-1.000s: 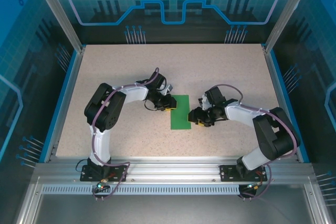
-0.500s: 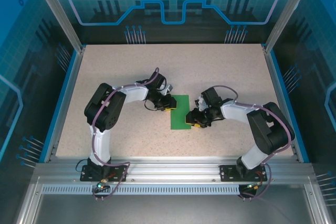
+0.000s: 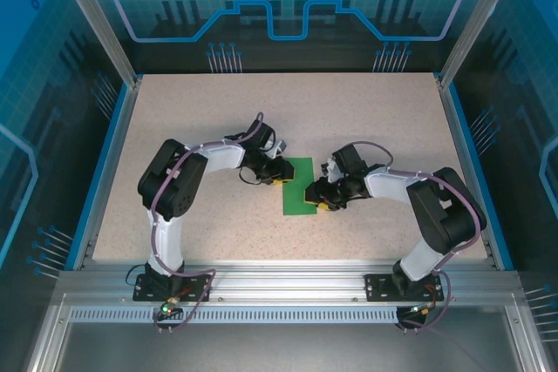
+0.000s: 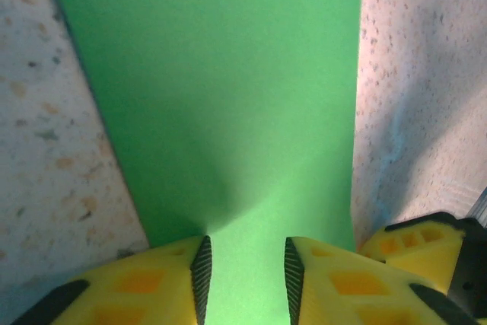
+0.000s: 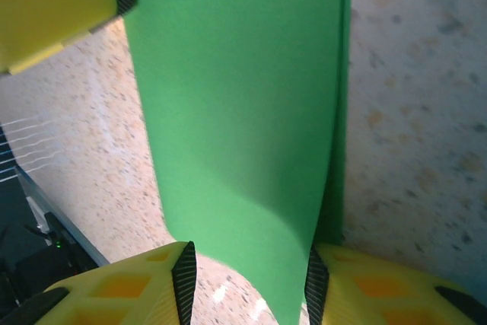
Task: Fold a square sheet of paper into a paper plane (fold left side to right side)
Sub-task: Fold the triangle a second time at the center of the table.
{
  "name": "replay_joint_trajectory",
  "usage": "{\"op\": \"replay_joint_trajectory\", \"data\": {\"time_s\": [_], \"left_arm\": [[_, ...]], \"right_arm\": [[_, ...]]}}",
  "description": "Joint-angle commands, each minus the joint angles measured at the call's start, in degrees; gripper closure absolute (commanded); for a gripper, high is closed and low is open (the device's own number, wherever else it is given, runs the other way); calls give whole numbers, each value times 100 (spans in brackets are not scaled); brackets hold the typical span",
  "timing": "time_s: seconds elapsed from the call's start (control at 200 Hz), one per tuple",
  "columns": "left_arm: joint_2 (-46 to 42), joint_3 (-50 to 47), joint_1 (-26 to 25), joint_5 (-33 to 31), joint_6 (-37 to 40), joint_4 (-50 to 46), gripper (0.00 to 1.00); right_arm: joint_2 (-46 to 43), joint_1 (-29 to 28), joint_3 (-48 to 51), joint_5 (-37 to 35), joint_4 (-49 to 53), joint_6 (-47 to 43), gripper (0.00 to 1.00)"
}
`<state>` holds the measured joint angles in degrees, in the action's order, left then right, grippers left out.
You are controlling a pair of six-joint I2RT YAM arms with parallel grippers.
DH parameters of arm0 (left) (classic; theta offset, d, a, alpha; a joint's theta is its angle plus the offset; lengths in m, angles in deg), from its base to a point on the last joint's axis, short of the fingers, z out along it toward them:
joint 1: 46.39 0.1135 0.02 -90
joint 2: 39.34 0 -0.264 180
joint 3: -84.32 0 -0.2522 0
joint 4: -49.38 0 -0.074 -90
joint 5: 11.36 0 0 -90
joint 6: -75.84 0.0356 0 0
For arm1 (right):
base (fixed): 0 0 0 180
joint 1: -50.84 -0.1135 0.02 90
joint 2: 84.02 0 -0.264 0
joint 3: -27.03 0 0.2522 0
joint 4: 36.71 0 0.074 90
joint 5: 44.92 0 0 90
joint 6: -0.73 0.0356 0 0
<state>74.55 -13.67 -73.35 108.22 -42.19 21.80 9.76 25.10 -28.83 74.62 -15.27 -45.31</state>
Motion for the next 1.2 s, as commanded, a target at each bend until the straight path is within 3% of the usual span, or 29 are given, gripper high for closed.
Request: {"op": "replay_joint_trajectory", "data": {"time_s": [0.0,0.24,0.395,0.545,0.705,0.92,1.195], "left_arm": [[-646,-314,-2,-189,205,295,59],[-2215,-1530,-156,-643,733,1384,40],[-3232,-2062,-825,-1468,1605,1296,32],[-3689,-2314,-1530,-2122,2152,1131,30],[-3588,-2129,-2264,-2812,2490,804,28],[-2756,-1638,-3001,-3490,2654,552,26],[-2031,-1282,-3320,-4134,2597,345,24]], "right_arm": [[79,55,5,313,-504,285,56],[255,294,-276,596,-513,334,55],[438,416,-573,731,-314,305,56],[571,527,-796,808,-100,219,56],[672,587,-1198,824,129,120,56],[785,610,-1436,791,371,19,56],[862,606,-1493,766,414,-2,56]]}}
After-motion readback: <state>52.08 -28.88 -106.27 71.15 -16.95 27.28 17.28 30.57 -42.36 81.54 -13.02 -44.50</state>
